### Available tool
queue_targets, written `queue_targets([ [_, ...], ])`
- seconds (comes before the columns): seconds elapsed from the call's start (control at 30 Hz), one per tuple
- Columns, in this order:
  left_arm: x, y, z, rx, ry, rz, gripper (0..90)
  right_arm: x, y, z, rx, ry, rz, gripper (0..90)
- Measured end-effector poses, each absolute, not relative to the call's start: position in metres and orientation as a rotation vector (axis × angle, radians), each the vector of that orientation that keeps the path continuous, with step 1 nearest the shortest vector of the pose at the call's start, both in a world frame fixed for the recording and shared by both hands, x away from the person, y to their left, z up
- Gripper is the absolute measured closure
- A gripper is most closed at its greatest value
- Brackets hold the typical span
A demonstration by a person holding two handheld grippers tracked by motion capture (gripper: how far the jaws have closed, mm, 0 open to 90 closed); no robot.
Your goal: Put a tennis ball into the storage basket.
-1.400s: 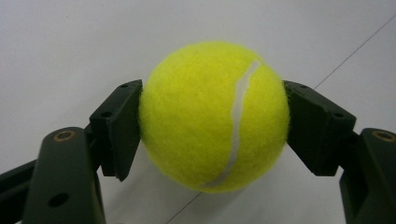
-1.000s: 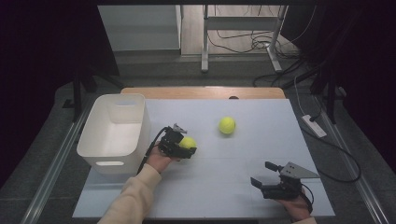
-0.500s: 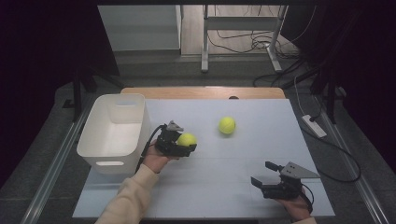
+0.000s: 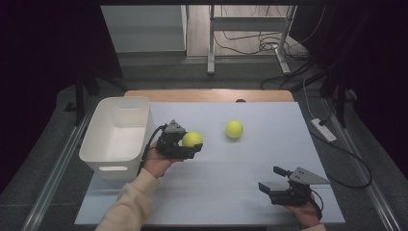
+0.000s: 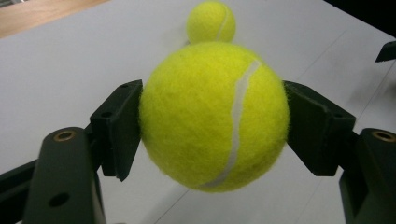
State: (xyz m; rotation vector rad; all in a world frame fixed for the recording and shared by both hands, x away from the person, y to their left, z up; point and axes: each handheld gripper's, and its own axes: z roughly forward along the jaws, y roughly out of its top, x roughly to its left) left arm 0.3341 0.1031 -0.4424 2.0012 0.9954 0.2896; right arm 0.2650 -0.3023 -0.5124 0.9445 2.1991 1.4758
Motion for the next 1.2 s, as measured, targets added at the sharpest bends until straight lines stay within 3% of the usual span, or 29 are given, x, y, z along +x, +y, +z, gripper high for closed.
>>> queue_targets([
  [1.2, 0.321, 0.119, -0.406, 1.857, 0.934, 0.368, 26.9, 0.265, -0.304, -0.512, 0.943, 2.189, 1.481, 11.3],
])
